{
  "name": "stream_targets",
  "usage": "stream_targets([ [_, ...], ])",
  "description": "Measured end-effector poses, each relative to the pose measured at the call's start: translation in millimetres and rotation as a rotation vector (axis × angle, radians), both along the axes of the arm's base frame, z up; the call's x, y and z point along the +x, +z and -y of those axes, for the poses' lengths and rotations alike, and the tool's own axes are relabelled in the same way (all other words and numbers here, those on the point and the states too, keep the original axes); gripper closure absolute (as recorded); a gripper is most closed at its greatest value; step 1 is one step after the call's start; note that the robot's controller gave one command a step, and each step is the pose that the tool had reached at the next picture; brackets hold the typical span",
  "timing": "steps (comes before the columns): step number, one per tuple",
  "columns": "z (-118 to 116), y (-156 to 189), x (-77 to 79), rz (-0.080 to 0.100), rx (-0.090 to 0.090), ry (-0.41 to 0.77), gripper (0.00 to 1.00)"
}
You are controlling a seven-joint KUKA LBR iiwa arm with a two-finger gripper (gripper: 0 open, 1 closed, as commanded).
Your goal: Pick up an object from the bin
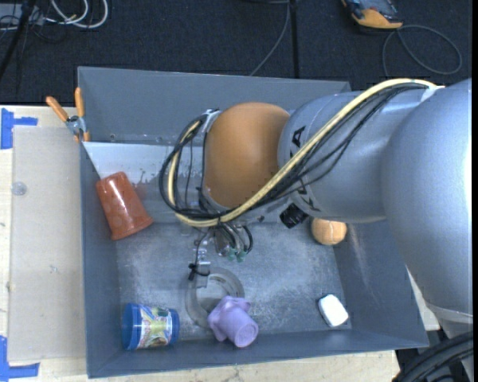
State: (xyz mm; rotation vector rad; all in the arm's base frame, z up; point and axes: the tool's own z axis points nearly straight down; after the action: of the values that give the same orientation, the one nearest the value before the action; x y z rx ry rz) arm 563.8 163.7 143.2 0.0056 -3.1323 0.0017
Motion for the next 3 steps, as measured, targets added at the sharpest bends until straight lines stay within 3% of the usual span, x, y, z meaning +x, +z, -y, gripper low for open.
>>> stream_targets([
  [1,0.6,4.6,1.7,0.007,0.001,-0.003,0.00],
  [2,39.9,-16.6,-15.1,0.008,0.004,0.011,0.00],
  [3,66.4,-51.1,-24.6,0.006,-0.002,0.098,0.00],
])
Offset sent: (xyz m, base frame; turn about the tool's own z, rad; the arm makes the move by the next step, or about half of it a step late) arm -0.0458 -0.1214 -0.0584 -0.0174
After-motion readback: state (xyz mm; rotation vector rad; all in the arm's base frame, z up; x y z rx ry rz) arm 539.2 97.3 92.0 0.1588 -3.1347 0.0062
